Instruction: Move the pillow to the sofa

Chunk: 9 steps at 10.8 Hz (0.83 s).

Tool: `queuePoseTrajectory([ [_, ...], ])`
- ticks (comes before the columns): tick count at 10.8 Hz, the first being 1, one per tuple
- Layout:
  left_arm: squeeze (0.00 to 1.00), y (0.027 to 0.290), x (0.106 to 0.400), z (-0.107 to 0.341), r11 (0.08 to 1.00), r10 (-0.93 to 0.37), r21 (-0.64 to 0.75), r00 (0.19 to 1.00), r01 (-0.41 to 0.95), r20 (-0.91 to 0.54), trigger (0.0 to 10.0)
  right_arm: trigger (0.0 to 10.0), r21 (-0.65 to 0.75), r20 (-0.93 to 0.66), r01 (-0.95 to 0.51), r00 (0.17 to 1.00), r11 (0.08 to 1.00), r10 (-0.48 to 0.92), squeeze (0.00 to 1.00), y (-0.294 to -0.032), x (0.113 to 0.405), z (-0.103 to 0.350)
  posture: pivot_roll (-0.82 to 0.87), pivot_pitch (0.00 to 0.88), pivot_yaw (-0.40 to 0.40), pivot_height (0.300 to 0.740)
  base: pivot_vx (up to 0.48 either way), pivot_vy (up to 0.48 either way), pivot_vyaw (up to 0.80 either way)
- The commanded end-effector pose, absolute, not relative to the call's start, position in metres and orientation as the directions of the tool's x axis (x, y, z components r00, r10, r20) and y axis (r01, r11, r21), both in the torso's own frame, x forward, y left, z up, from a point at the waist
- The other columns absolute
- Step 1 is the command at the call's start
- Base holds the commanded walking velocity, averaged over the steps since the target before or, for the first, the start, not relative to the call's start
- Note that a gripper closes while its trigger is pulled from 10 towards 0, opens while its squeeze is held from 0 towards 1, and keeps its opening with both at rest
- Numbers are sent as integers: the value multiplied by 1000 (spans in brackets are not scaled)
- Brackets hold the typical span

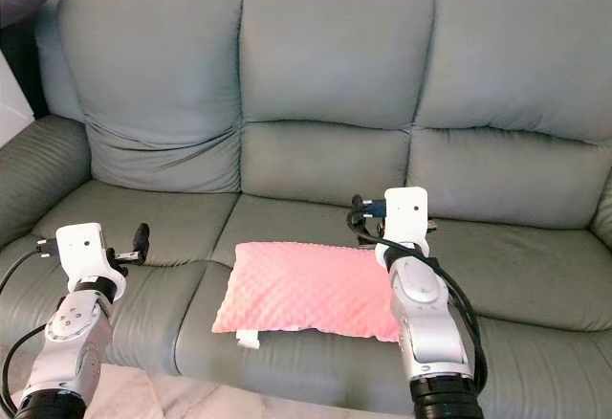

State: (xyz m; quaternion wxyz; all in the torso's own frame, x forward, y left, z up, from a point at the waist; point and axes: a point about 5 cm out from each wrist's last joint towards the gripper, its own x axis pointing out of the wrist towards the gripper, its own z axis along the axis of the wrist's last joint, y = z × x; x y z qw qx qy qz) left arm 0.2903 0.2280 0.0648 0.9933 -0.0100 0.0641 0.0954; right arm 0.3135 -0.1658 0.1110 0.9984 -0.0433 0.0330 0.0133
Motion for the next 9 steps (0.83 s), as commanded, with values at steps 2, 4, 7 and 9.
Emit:
queuePoseTrajectory([
  [2,0,227,296,70,982,188,-2,974,-189,-124,10000,10000,-86,-51,-28,998,996,24,0,-164,318,116,-174,0,26,740,0,0,400],
  [4,0,222,304,72,974,207,-71,971,-216,-119,10000,10000,-92,-43,-33,999,995,29,0,-162,322,119,-192,0,12,740,0,0,800],
  [7,0,221,306,71,969,217,-93,967,-230,-132,10000,10000,-102,-32,-41,999,994,38,0,-162,327,123,-192,0,6,740,0,0,800],
  [9,0,220,307,70,968,217,-97,966,-231,-139,10000,10000,-93,-17,-52,999,994,51,0,-156,330,127,-197,0,13,740,0,0,800],
])
